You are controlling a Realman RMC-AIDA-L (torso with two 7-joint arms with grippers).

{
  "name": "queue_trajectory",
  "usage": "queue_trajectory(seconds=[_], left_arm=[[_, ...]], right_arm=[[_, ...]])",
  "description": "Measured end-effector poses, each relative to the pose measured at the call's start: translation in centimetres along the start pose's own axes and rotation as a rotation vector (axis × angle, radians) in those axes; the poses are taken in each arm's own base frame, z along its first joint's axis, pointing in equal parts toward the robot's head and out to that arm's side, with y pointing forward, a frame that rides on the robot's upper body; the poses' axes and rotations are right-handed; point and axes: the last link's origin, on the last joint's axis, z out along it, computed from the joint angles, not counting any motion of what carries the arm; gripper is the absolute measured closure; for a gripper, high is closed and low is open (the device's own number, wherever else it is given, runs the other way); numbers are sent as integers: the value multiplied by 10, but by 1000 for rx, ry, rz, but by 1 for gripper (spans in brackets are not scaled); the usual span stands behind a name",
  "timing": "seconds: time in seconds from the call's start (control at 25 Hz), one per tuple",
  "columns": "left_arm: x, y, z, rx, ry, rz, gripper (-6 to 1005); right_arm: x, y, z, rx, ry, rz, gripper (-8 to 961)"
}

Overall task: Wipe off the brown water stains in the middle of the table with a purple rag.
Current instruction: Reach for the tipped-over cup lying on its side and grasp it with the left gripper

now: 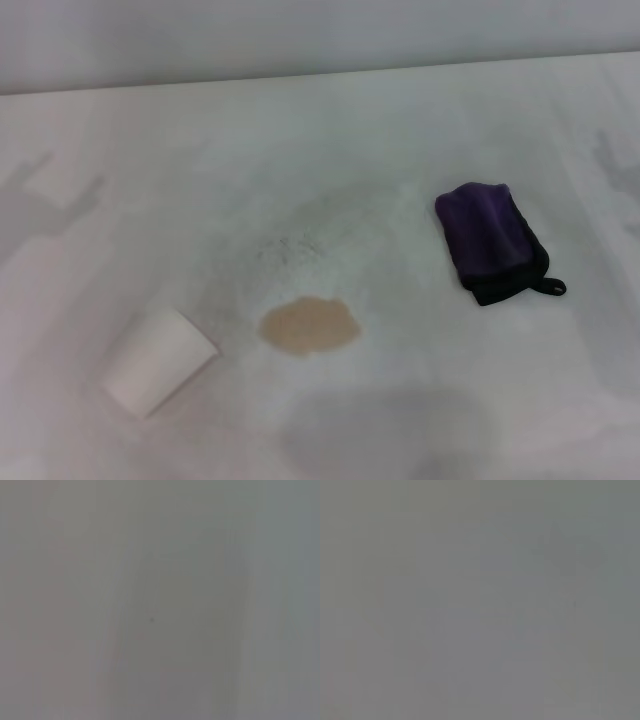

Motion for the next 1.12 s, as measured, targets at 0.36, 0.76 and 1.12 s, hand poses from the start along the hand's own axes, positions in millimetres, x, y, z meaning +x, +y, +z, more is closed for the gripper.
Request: queue_trajectory(seconds=[0.36, 0.76, 1.12], left_arm=[[-5, 0, 1, 0, -6, -2, 122], [-11, 8, 21, -57, -65, -22, 124], [-14, 15, 59, -139, -282, -71, 127]], right_arm=[[0, 1, 3, -2, 5, -1, 95], [1, 2, 5, -8, 17, -4, 96], [1, 4, 6, -13, 16, -3, 96]])
